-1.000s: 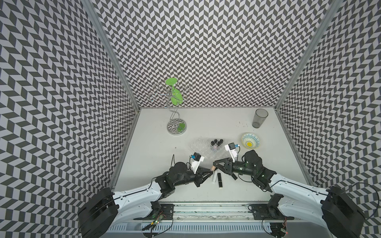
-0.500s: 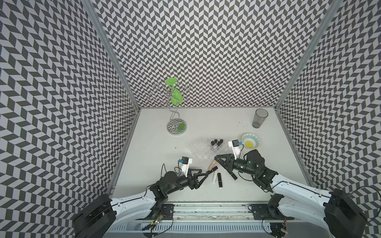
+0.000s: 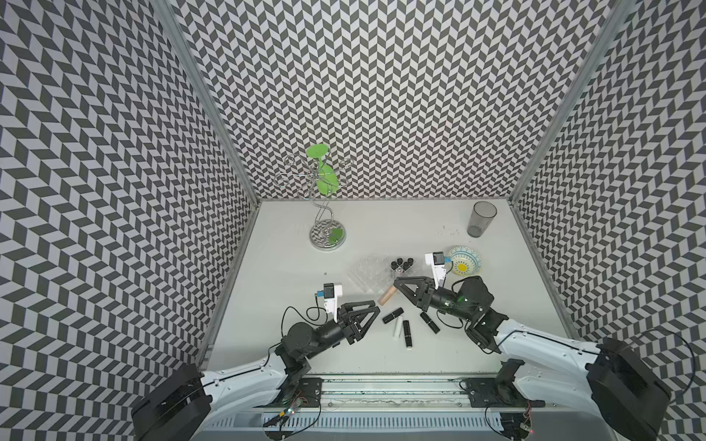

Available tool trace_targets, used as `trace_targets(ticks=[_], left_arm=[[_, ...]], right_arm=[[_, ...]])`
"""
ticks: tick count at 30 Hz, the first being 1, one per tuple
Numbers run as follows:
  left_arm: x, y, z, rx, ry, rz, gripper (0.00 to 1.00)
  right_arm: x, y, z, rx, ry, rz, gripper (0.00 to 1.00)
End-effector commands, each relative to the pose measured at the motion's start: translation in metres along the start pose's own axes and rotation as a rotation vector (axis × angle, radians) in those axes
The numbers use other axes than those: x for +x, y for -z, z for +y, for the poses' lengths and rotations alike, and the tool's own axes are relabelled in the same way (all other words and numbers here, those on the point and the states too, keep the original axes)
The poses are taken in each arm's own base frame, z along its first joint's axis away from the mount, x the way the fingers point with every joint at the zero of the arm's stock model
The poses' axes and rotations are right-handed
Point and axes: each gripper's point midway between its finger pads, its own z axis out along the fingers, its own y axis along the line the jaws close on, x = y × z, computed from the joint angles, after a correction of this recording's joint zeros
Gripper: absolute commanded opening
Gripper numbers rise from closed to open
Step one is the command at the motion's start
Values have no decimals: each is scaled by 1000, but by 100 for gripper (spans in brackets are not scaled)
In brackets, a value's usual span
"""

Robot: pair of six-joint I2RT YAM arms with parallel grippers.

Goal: Arrange the lipsticks in the organizer
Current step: Adjust the lipstick.

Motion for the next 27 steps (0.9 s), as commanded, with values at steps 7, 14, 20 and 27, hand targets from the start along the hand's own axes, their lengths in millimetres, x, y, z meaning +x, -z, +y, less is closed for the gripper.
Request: trace_targets(ticks=[7,14,20,27], left_arm=[[-2,0,-1,29,12,-12,55],[0,-4,4,6,9,0,55],[3,-7,13,-34,7,19,57],[-2,-4,13,-35,-1,-9,55]], right_arm=[[-9,-11,21,-118,5,-27,16],[-2,-12,22,-156,-23,-15,16],[-8,-5,27,-171,-14,-57,15],[-1,-7,23,-145,-16,-25,16]])
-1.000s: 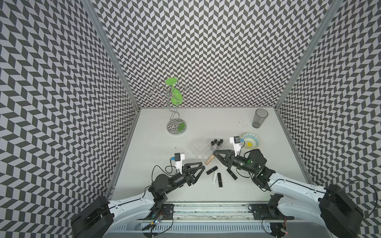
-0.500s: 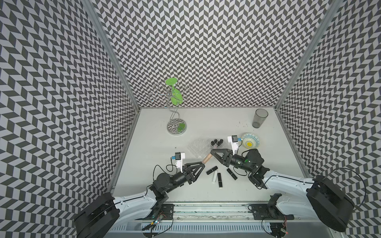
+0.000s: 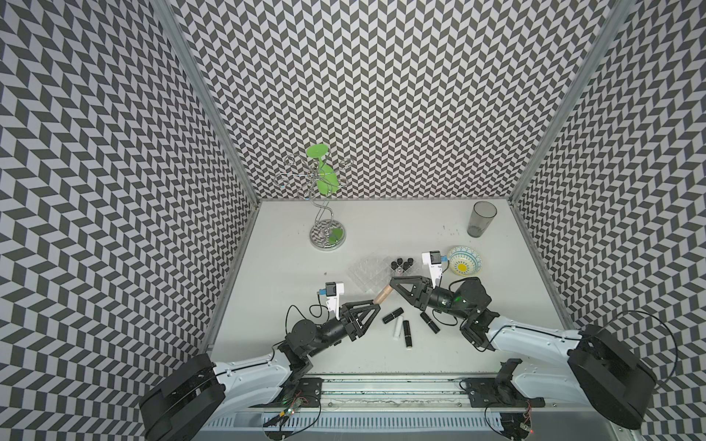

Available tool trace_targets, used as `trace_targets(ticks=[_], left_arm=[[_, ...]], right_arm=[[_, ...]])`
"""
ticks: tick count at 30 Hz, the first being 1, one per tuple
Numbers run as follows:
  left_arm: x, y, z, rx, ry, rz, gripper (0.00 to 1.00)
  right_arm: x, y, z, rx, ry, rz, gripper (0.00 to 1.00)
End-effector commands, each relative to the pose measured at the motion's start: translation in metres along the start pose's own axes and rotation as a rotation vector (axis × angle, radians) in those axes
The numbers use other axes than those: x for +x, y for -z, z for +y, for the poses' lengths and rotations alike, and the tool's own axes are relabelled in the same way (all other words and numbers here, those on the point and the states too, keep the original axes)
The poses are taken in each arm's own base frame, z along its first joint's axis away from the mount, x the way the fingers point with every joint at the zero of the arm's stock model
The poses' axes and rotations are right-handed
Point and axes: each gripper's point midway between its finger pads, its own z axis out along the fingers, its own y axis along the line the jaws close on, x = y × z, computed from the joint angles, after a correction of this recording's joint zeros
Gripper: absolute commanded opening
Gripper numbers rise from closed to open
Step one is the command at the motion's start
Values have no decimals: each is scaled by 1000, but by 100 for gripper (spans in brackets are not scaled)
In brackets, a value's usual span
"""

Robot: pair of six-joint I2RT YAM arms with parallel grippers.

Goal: Arrange the lipsticks in the organizer
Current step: Adjust the lipstick.

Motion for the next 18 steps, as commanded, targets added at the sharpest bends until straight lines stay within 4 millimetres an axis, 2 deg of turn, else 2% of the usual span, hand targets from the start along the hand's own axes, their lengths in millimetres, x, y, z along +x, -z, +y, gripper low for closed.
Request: trace_targets(ticks=[1,9,12,18], left_arm=[[-8,-1,-4,11,-24,-31,55],[-9,-2,-9,38,-20,-33,48],[-10,1,-10,44,-20,-42,40],[-8,0,-9,40,-16,-27,39]], right_arm=[[-2,1,12,-50,14,-16,16],[2,-4,7,-45,7,-4,16],[4,-3,5,-40,4,-6,17],[3,-3,4,-42,5,-14,17]])
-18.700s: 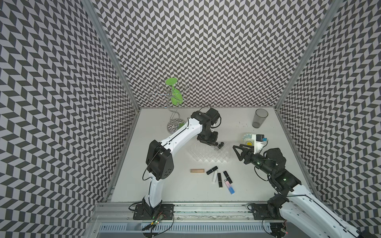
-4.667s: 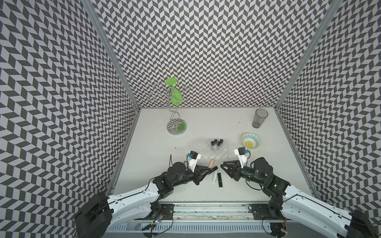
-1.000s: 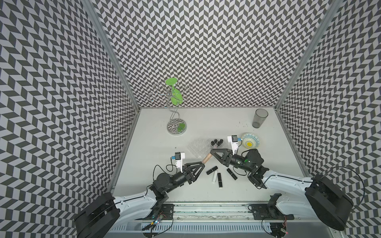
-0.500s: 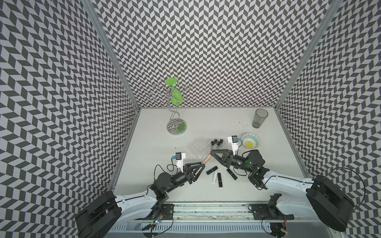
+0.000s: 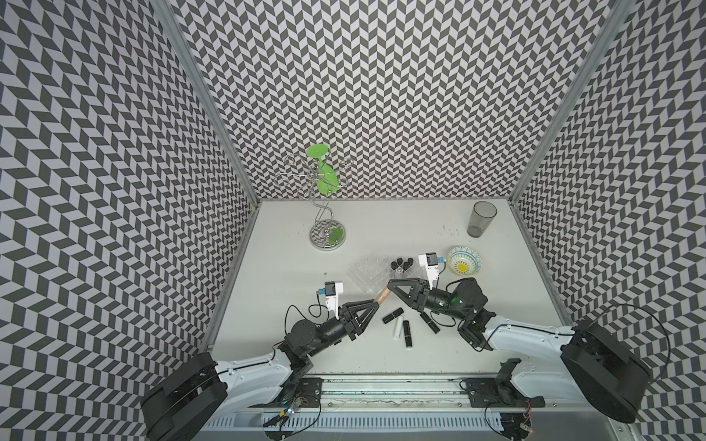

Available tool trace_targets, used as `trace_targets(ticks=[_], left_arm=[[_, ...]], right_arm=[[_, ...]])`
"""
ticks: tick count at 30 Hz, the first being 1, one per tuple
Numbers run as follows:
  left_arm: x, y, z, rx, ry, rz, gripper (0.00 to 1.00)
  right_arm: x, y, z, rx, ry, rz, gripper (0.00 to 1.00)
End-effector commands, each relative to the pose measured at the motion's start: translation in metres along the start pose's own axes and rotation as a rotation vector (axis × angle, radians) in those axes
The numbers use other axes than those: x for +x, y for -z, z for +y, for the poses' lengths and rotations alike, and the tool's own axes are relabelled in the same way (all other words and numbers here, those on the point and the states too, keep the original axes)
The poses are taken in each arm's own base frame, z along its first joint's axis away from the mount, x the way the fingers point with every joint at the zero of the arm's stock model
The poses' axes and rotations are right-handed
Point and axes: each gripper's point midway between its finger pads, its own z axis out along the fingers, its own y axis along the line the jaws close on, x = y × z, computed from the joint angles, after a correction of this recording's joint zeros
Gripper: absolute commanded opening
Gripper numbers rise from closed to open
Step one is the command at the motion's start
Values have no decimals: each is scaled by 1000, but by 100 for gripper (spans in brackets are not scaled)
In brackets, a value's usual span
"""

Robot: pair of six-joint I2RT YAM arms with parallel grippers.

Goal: Arrange the lipsticks in the organizer
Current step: Adjust the lipstick.

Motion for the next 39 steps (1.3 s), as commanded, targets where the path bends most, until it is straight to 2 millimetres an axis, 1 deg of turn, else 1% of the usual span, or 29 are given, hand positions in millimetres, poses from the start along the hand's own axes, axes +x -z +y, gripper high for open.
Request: trace_targets(ticks=[1,4,11,13,16,18,21,23,25,26,27,29,31,33,34,37,39], left_arm=[[-2,0,-6,27,-12,-4,39],[0,0,-6,32,-6,8,41],[1,-1,-7,39,-7,10,41],[0,-1,-7,31,-12,8,36],[0,-1,-8,35,-13,12,32],[1,-1,-9,41,-11,16,26],[1,-2,-11,51,-9,21,23],[1,-2,-11,51,-9,18,20],[1,-2,-9,41,-15,18,18],[0,-2,-8,34,-20,19,15],[-1,-3,-7,25,-26,17,13],[-2,-3,-6,10,-39,21,10],[-3,-5,-2,-17,-52,29,8],[-4,-10,2,-63,-81,54,1],[-5,-12,6,-96,-96,70,0],[-10,-18,16,-228,-159,138,0],[-16,-19,26,-361,-201,194,0]], right_arm=[[-6,0,10,-45,24,-32,17],[-6,-1,11,-53,23,-32,17],[-5,-5,9,-57,14,-24,17],[-5,-4,8,-49,16,-30,18],[-5,-3,6,-39,19,-32,18],[-4,-4,6,-42,17,-28,19],[-2,-5,4,-44,11,-25,19],[-1,-5,4,-46,9,-21,22],[1,-4,3,-42,7,-17,29],[2,-4,2,-38,6,-14,35],[2,-3,1,-35,7,-14,44],[2,-2,1,-26,11,-18,53],[-1,0,-1,-6,18,-28,56],[-4,3,-7,39,28,-17,58],[-6,4,-10,64,38,-14,59],[-17,16,-33,252,99,-17,60],[-30,37,-55,452,142,-64,61]])
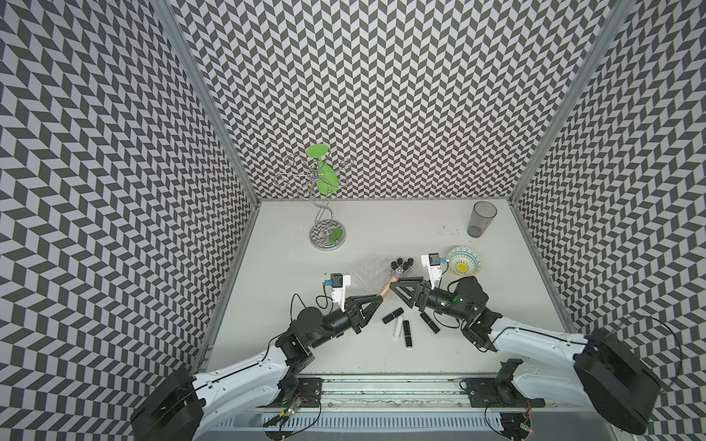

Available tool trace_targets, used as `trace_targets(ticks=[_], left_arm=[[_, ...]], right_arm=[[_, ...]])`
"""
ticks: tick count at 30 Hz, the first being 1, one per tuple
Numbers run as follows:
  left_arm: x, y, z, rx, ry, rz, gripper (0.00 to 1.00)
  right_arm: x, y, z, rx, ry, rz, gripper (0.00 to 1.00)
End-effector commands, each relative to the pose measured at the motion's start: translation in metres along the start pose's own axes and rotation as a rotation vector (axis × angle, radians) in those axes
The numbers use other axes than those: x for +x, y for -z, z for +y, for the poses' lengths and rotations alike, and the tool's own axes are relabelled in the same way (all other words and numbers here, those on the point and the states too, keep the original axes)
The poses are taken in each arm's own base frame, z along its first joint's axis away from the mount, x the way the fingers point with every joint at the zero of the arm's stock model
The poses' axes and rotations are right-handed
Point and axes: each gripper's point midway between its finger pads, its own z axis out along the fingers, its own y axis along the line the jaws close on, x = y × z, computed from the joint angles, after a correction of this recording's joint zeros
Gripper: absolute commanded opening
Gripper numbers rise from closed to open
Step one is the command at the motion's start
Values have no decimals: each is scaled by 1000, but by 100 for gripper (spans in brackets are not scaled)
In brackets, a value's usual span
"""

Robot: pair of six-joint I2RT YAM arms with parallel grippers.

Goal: Arrange the lipsticks in the organizer
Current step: Adjust the lipstick, then place the lipstick in the storage box.

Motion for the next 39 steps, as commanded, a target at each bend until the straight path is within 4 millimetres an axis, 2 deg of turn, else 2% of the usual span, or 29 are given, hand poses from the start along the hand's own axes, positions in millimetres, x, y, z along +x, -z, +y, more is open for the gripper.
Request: trace_targets(ticks=[1,3,6,11,15,22,25,28,30,36,39], left_arm=[[3,1,32,-270,-106,138,0],[-7,4,44,-414,-137,180,0],[-15,3,50,-536,-161,259,0],[-15,-15,53,-664,-197,485,0],[-20,-26,69,-804,-227,648,0],[-28,-47,81,-864,-208,908,0],[-21,-56,86,-887,-175,1004,0],[-21,-64,93,-920,-185,1030,0],[-19,-62,103,-960,-181,1059,0],[-16,-81,121,-971,-170,1068,0],[-22,-89,132,-1001,-173,1045,0]], right_arm=[[-22,24,-40,309,103,-74,61],[-33,46,-47,397,128,-145,61],[-40,67,-47,451,143,-174,62],[-39,87,-42,477,149,-170,63],[-39,101,-43,504,152,-190,63],[-38,112,-38,503,165,-189,64],[-37,116,-39,501,166,-200,64],[-33,119,-39,493,167,-201,65],[-31,119,-39,485,167,-200,65],[-31,119,-33,448,173,-203,65],[-30,120,-31,438,174,-205,65]])
